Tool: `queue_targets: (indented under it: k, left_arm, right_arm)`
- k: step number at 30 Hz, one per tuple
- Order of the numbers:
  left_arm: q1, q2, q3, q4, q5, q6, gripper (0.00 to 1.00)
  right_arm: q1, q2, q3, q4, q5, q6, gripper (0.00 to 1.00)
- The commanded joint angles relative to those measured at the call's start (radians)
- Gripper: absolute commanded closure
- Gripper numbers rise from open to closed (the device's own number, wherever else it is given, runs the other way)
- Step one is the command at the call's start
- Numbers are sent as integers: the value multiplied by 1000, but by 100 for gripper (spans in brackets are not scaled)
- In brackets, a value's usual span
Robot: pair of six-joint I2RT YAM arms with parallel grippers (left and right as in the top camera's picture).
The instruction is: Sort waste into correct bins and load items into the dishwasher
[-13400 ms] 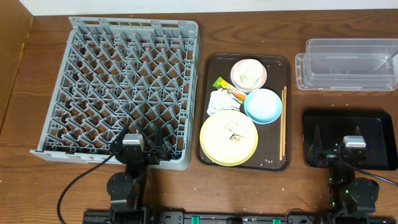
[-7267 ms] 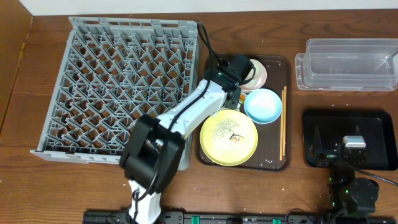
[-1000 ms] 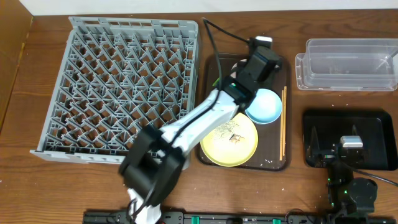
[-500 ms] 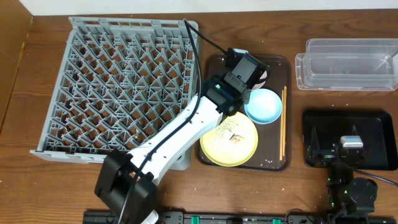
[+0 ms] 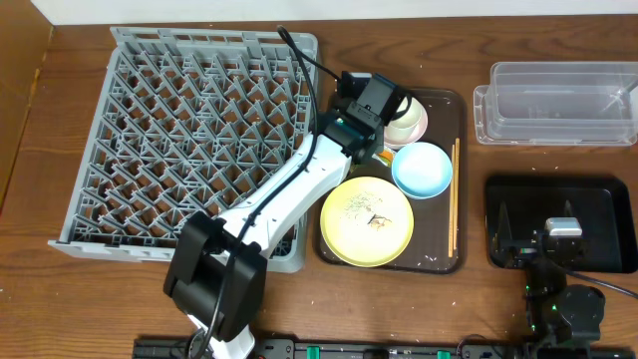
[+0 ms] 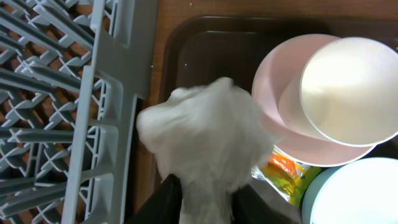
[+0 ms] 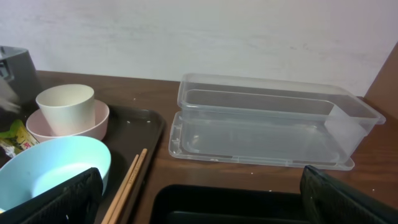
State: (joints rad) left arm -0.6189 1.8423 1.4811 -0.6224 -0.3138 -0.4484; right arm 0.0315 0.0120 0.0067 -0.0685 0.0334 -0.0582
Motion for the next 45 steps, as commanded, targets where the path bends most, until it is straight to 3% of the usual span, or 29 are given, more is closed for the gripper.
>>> queue_targets:
  k: [1,3,10,17,19,20,21,24,27,30,32,35,38,41,43,45]
  left_arm:
    - [-4,-2,-4,-2,-8,-6,66]
    - [-4,-3,-4,-10,2,-6,52]
    - [-4,-97,-3,-55,43,-6,53]
    - [87,-446,-3,-141,39,-6,53]
    - [146,-540,-4,-175,39,-6,51]
    - [178,-577,-3,-193,39,-6,46]
    - [216,-619,-4,-219,39,-6,37]
    - [340,-716,-4,-299,39,-5,33]
    - [469,-782,-4,-374,28,-6,20]
    - [592,-824,-4,-448,39,-6,16]
    - [634,-835,-4,-497,45,-6,15]
    - [663,-839,-4,-581,43,-6,14]
    - [664,-832,-4,-651,43,-6,13]
    - [664,-824,-4,-702,43,-6,12]
    - [664,-821,-4,-725,43,-6,8]
    - [664,-820,-4,-727,43,-6,8]
  right_arm:
    - [15,-5,-1,-4,-1,12,1]
    - [15,-5,-1,-4,-1,13,1]
    - [15,-5,-1,-4,-1,13,1]
    - [15,-5,-1,43,-97,58,1]
    - [15,-5,-1,119,-307,243,1]
    - [15,-5,-1,147,-414,346,1]
    - [15,-5,-1,172,-483,426,1]
    - [15,-5,-1,228,-628,686,1]
    - [15,-5,-1,257,-599,902,1]
    - [15,-5,-1,385,-464,1225,1]
    - [15,-5,-1,493,-385,1307,1]
    - [15,1,24,652,-263,1331,1]
    - [15,51,138,630,-153,1353,1]
    - [15,200,344,587,-227,1137,1]
    - [15,367,534,510,-397,962,1]
    - [16,528,713,362,-564,882,1]
